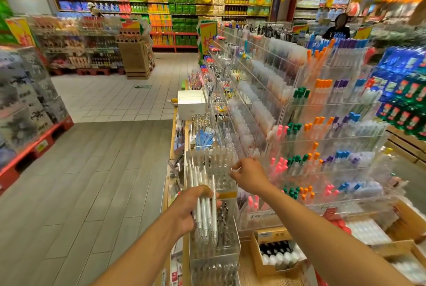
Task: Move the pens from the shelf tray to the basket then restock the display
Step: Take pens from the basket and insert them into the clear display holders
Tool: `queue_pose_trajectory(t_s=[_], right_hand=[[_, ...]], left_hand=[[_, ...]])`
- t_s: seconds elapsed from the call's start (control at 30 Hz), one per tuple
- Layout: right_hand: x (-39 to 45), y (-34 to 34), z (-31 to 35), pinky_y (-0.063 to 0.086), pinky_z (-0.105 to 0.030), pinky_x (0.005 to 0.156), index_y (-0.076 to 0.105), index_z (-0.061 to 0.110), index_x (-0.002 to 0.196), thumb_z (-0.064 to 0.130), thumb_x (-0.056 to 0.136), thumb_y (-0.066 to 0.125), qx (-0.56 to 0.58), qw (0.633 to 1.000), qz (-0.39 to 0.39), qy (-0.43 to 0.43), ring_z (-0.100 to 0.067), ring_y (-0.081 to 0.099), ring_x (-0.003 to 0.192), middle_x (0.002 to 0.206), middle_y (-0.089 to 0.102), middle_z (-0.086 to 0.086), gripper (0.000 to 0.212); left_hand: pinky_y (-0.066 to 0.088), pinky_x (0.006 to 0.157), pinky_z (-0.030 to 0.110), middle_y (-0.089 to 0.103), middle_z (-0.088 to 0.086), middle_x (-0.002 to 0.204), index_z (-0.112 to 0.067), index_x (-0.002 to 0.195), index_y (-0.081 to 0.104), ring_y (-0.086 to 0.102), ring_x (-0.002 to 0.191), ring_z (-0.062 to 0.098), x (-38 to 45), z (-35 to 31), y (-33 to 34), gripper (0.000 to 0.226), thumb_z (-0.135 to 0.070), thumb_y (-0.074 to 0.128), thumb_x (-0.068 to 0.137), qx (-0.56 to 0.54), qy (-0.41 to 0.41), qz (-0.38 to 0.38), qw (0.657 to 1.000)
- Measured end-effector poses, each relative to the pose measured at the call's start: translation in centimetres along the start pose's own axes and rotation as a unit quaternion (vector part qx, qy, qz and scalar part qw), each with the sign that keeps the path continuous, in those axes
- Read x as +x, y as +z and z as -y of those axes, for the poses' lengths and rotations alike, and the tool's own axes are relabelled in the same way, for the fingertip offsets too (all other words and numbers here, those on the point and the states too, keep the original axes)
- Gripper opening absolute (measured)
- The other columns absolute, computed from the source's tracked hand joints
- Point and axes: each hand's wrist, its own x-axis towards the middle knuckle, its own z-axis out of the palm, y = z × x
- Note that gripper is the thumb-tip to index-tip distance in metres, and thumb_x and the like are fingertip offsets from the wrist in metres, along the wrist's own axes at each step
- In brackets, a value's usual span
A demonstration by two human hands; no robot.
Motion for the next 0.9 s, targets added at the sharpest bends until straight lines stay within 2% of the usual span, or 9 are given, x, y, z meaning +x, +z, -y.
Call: queue_pose_trajectory(t_s=[0.07,0.17,0.23,0.37,0.5,0.6,0.7,0.8,0.9], right_hand=[[-0.8,-0.6,0.1,0.05,-0.026,0.066,0.062,0.014,0.072,0.021,0.09,0.067,0.071,0.997,0.028,0.007,-0.007,0.063,0.062,0.07,0.066,0.001,0.02],[-2.6,-1.3,0.7,0.047,-0.02,0.051,0.065,0.009,0.088,0.025,0.095,0.061,0.238,0.958,0.16,0.008,-0.006,0.061,0.055,0.079,0.071,-0.003,0.017],[-3.6,-1.3,1.3,0.045,-0.02,0.048,0.065,0.009,0.089,0.027,0.096,0.06,0.266,0.94,0.212,-0.004,-0.008,0.059,0.055,0.077,0.071,-0.002,0.02],[-4.4,-1.0,2.0,0.045,-0.02,0.05,0.066,0.01,0.087,0.025,0.096,0.06,0.267,0.939,0.218,-0.009,-0.007,0.06,0.054,0.068,0.069,0.001,0.019],[-4.1,-1.7,1.8,0.048,-0.023,0.055,0.062,0.004,0.092,0.017,0.097,0.057,0.292,0.929,0.226,0.004,-0.016,0.066,0.063,0.073,0.069,-0.006,0.015],[-3.4,-3.0,1.8,0.051,-0.024,0.062,0.06,0.004,0.093,0.013,0.098,0.054,0.323,0.928,0.183,0.006,-0.015,0.063,0.066,0.078,0.064,-0.007,0.011],[-2.2,-4.9,2.2,0.053,-0.022,0.062,0.055,0.008,0.1,0.013,0.096,0.055,0.353,0.934,0.055,-0.019,-0.013,0.064,0.067,0.086,0.064,-0.009,0.006],[-0.9,-6.3,2.4,0.054,-0.023,0.063,0.051,0.021,0.096,0.018,0.096,0.057,0.261,0.958,-0.061,-0.1,-0.014,0.067,0.072,0.087,0.065,-0.006,0.006],[0.2,-6.3,2.5,0.055,-0.032,0.067,0.05,0.025,0.092,0.021,0.096,0.058,0.146,0.976,-0.082,-0.142,-0.021,0.063,0.075,0.083,0.063,-0.003,0.01]], left_hand=[[0.056,0.055,0.029,0.075,0.022,0.088,0.004,0.108,0.066,0.072,0.062,0.023,-0.1,-0.1,0.1,0.025,-0.008,0.059,0.087,0.001,0.004,0.006,1.0],[0.058,0.058,0.031,0.075,0.022,0.089,0.004,0.103,0.067,0.074,0.069,0.025,-0.2,0.0,0.4,0.02,-0.006,0.057,0.088,0.001,0.013,0.02,1.0],[0.06,0.061,0.034,0.074,0.025,0.099,0.003,0.106,0.068,0.075,0.078,0.026,-0.2,0.1,0.7,0.023,-0.005,0.056,0.089,-0.001,0.019,0.031,0.999],[0.058,0.057,0.032,0.073,0.027,0.097,0.006,0.11,0.068,0.075,0.074,0.027,-0.2,0.2,1.1,0.025,-0.003,0.059,0.088,-0.008,0.029,0.03,0.999],[0.058,0.058,0.032,0.074,0.024,0.093,0.006,0.1,0.073,0.074,0.072,0.027,-0.1,0.3,1.5,0.02,-0.004,0.064,0.085,-0.026,0.033,0.031,0.999],[0.059,0.055,0.032,0.07,0.019,0.075,0.005,0.081,0.075,0.068,0.059,0.025,0.0,0.3,1.4,0.012,-0.003,0.065,0.083,-0.047,0.031,0.034,0.998],[0.058,0.053,0.029,0.067,0.018,0.069,0.004,0.078,0.072,0.064,0.054,0.022,0.1,0.6,0.8,0.014,-0.001,0.063,0.086,-0.054,0.031,0.021,0.998],[0.056,0.058,0.03,0.069,0.018,0.073,0.002,0.085,0.069,0.066,0.057,0.021,0.2,0.9,-0.1,0.008,-0.002,0.062,0.088,-0.041,0.029,0.003,0.999],[0.056,0.059,0.031,0.069,0.017,0.076,0.002,0.093,0.068,0.066,0.059,0.021,0.3,0.9,-0.6,0.008,-0.003,0.064,0.088,-0.032,0.023,-0.002,0.999]])
